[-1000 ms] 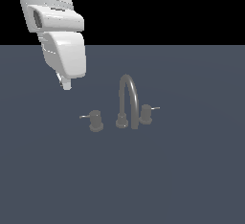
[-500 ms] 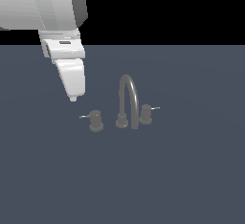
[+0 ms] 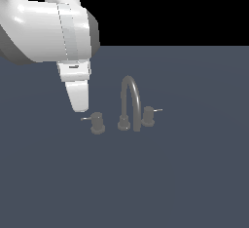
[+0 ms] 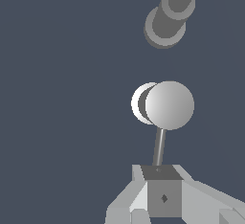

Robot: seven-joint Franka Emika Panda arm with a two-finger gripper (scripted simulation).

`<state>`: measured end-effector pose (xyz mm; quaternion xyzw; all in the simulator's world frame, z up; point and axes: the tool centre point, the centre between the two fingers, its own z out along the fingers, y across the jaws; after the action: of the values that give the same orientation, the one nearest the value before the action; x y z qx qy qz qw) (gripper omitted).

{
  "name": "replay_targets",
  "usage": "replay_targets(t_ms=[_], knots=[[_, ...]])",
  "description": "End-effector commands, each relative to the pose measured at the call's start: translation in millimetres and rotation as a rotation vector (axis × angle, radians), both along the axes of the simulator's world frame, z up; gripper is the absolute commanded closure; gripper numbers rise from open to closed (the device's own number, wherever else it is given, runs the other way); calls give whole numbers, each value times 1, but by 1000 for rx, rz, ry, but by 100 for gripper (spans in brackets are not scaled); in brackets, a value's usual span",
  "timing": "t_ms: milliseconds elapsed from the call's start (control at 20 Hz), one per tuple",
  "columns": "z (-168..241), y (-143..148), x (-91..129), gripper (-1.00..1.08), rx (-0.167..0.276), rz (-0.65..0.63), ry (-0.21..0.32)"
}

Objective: Turn on the faucet by rotating a designated handle.

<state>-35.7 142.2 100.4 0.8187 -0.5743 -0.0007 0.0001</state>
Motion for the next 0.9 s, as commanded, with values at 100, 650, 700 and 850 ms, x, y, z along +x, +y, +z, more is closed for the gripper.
replay_targets(t_ms=[100, 650, 700, 850], knots=[[-19, -3, 15, 108, -2, -64, -1], [-38, -7, 31, 108, -1, -130, -1], [-38, -7, 31, 108, -1, -130, -1], [-37, -7, 31, 108, -1, -130, -1]])
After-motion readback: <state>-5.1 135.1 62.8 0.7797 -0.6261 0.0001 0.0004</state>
